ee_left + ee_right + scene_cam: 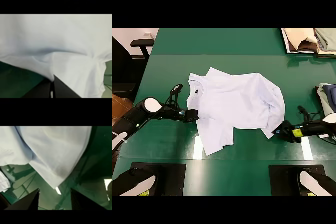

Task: Fold the shirts.

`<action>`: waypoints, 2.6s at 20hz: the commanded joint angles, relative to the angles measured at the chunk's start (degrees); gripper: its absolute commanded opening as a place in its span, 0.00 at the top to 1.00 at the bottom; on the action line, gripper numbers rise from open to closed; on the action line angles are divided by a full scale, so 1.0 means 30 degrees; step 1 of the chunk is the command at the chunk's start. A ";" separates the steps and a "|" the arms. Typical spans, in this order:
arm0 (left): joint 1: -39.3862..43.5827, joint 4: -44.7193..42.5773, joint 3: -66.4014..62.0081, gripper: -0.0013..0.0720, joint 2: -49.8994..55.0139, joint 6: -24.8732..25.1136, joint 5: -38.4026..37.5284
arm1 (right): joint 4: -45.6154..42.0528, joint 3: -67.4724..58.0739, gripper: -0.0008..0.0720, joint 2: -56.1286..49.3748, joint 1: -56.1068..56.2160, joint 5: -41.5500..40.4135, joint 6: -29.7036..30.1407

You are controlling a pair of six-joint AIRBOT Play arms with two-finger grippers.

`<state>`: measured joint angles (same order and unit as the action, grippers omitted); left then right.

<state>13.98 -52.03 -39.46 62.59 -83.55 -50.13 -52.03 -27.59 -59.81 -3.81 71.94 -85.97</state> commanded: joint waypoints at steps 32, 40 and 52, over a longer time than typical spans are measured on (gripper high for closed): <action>0.0015 -0.8932 -2.7052 0.96 -0.5843 -0.2171 -0.2259 | -0.0729 -3.1809 0.96 0.2761 -0.7504 0.3526 0.2310; 0.0007 -1.4309 -2.0181 0.95 -0.3249 -0.4109 -0.6987 | -0.0882 -2.6134 0.96 0.1115 -0.7664 0.4830 0.1537; -0.3271 -0.6302 -1.4396 0.95 0.8138 -0.2441 0.0809 | -0.6965 -2.4895 0.96 -1.2371 0.0415 0.2426 0.0962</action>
<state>7.07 -81.21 -83.48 80.36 -95.70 -54.43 -72.16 -97.86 -87.66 -5.19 82.56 -82.94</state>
